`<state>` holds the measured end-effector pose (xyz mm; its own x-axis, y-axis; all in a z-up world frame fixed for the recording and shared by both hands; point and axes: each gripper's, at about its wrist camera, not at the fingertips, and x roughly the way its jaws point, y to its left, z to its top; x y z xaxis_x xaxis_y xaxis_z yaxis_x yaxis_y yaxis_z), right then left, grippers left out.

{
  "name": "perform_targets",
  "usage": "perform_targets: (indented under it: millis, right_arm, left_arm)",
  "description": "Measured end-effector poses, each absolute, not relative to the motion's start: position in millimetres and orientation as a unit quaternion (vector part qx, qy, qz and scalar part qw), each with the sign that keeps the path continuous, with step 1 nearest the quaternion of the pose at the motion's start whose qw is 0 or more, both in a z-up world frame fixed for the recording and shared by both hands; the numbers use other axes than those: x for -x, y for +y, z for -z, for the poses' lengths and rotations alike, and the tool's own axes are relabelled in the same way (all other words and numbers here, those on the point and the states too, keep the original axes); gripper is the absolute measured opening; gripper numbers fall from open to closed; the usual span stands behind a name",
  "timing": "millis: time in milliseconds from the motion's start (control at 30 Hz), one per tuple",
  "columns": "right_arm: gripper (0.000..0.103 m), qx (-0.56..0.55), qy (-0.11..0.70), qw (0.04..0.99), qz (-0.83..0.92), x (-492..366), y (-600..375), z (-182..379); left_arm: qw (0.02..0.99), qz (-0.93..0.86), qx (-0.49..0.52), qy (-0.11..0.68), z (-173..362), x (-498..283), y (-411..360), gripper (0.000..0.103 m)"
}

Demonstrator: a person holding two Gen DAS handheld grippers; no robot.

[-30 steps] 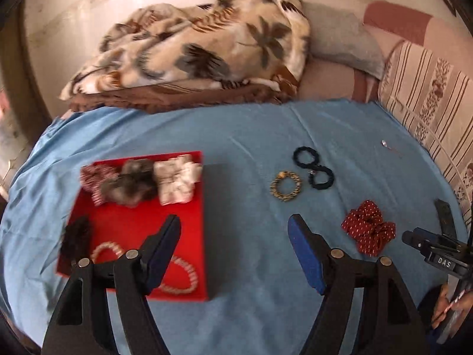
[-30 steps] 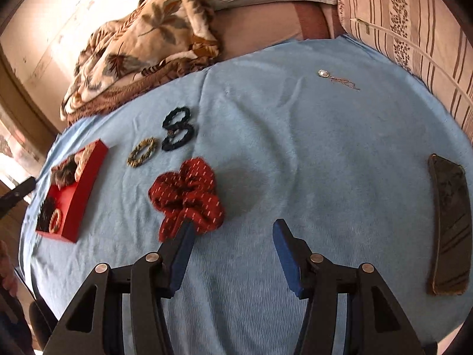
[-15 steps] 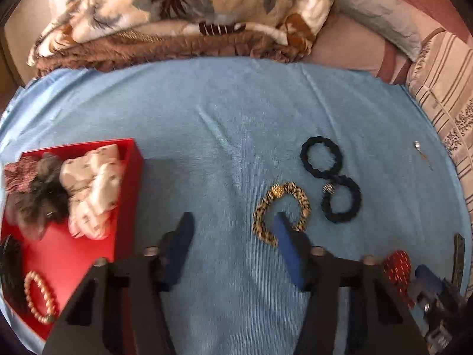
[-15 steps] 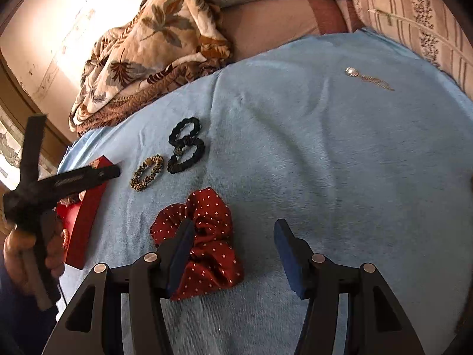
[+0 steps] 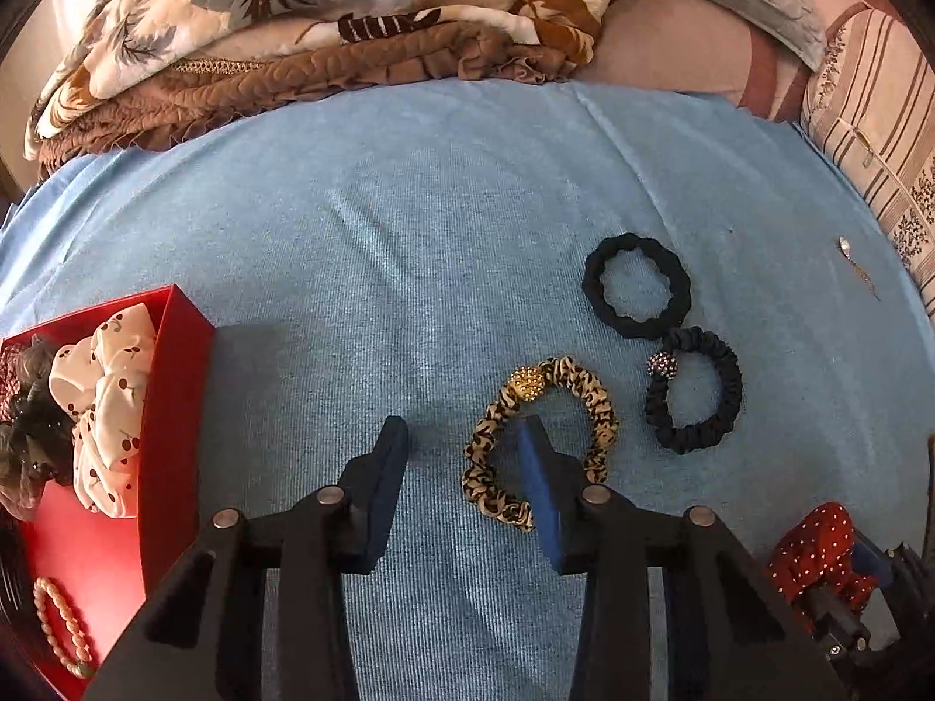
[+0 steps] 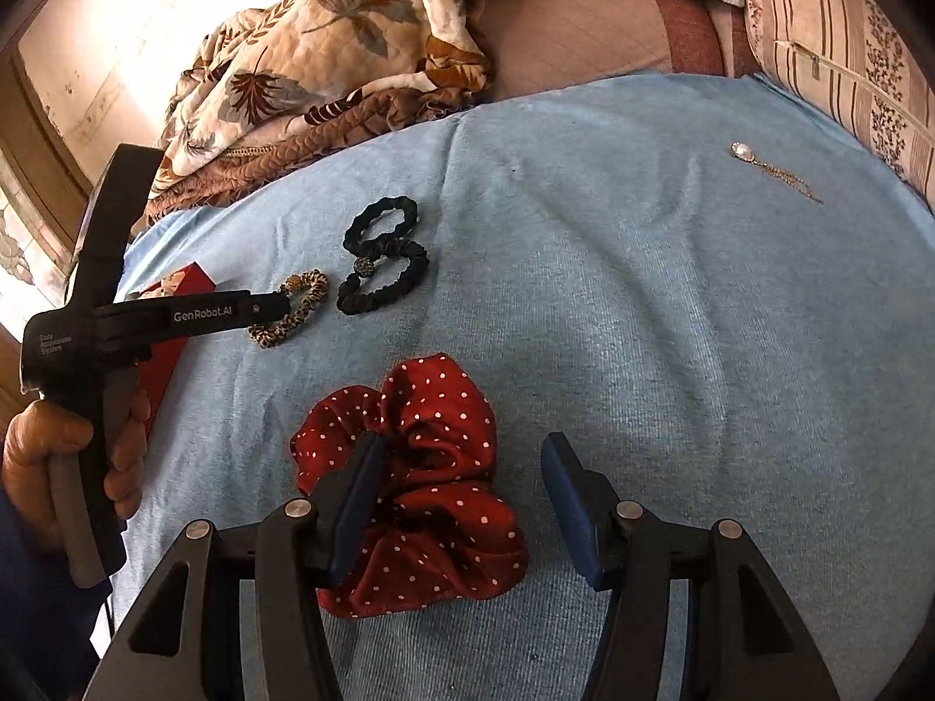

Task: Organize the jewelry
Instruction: 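Grasp the leopard-print scrunchie with the left tool while the right tool grasps the red polka-dot scrunchie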

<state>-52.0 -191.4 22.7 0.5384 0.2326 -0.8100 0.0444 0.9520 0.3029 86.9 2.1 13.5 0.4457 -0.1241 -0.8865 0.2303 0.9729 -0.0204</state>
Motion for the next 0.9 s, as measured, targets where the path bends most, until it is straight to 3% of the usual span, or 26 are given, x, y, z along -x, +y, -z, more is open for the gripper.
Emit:
perform_targets:
  millis: [67, 133, 167, 200, 233, 267, 400, 900]
  right_arm:
    - [0.061, -0.143, 0.477, 0.866, -0.052, 50.6, -190.6, -22.5]
    - [0.061, -0.141, 0.476, 0.867, -0.05, 48.8, -190.2, -21.8]
    - [0.06, -0.139, 0.476, 0.867, -0.049, 48.1, -189.6, -21.6]
    - [0.059, -0.135, 0.476, 0.868, -0.047, 47.1, -188.8, -21.3]
    - [0.05, -0.131, 0.475, 0.869, -0.044, 46.8, -188.1, -21.3]
    - [0.034, -0.126, 0.475, 0.87, -0.042, 46.6, -187.1, -21.3]
    - [0.019, -0.133, 0.477, 0.868, -0.046, 47.6, -188.5, -20.5]
    - [0.016, -0.147, 0.461, 0.874, -0.047, 62.5, -189.3, -30.0]
  left_arm:
    - [0.847, 0.104, -0.052, 0.519, -13.3, -86.6, 1.5, 0.038]
    - [0.845, 0.1, -0.052, 0.523, -14.4, -84.6, 1.1, 0.023]
    - [0.843, 0.105, -0.049, 0.525, -14.7, -83.6, 1.1, 0.009]
    - [0.841, 0.107, -0.048, 0.528, -15.1, -81.5, 0.8, 0.006]
    - [0.84, 0.107, -0.049, 0.53, -15.9, -79.9, 0.1, 0.006]
    - [0.839, 0.11, -0.049, 0.53, -16.8, -77.7, -0.4, 0.006]
    - [0.842, 0.116, -0.053, 0.524, -23.1, -63.2, -3.1, 0.005]
    - [0.853, 0.161, -0.01, 0.497, -67.1, -0.4, 3.8, 0.005]
